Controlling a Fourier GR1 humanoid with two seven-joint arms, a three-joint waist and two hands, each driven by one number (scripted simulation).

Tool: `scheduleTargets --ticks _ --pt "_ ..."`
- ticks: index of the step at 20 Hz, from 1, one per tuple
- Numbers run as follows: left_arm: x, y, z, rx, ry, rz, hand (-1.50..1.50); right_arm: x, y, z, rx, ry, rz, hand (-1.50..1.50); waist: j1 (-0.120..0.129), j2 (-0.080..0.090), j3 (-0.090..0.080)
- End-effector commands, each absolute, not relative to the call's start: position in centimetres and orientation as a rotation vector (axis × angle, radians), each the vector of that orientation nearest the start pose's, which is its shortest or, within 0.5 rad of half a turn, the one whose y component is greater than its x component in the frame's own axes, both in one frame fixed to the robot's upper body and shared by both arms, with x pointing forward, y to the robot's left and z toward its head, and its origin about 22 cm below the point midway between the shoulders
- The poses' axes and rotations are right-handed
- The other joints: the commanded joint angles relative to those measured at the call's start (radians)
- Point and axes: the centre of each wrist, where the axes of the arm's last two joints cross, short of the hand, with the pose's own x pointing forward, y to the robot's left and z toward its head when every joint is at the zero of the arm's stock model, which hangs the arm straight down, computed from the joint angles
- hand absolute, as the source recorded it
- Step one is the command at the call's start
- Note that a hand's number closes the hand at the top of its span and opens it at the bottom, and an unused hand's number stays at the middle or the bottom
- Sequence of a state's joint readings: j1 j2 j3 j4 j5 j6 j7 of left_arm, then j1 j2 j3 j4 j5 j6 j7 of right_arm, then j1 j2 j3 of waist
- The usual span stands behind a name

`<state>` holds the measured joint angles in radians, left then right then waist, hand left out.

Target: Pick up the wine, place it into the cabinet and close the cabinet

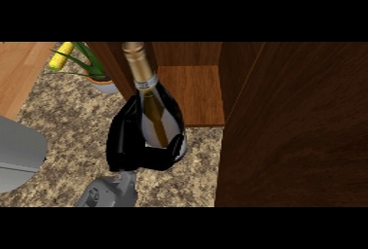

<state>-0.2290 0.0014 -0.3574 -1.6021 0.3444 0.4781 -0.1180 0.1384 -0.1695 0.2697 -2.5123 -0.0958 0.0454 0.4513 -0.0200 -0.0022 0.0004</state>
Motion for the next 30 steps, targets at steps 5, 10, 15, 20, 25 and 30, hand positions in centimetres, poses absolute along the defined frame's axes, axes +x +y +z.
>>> scheduleTargets --ticks 5,10,15,20,25,30 --pt "29.5 9.3 6.7 -0.170 -1.723 0.257 1.50 9.5 -20.8 20.4 0.351 -1.917 0.293 -1.50 0.001 0.001 -0.001" --pt "31.6 9.3 3.7 -0.099 -1.710 0.222 1.50 8.3 -21.6 20.4 0.363 -1.927 0.319 -1.50 -0.015 0.003 0.000" --pt "31.7 8.2 1.4 -0.091 -1.663 0.212 1.50 8.8 -21.4 20.0 0.388 -1.917 0.310 -1.50 -0.019 0.005 -0.001" --pt "32.0 8.8 -1.2 -0.067 -1.657 0.227 1.50 8.3 -21.2 20.2 0.371 -1.918 0.298 -1.50 -0.021 0.005 -0.002" --pt "32.2 8.3 -0.9 -0.099 -1.646 0.258 1.50 8.9 -21.2 20.1 0.358 -1.902 0.305 -1.50 -0.001 0.003 -0.001" --pt "33.3 8.4 -1.8 -0.113 -1.597 0.308 1.50 8.5 -21.8 20.6 0.373 -1.927 0.320 -1.50 -0.022 0.007 -0.002"
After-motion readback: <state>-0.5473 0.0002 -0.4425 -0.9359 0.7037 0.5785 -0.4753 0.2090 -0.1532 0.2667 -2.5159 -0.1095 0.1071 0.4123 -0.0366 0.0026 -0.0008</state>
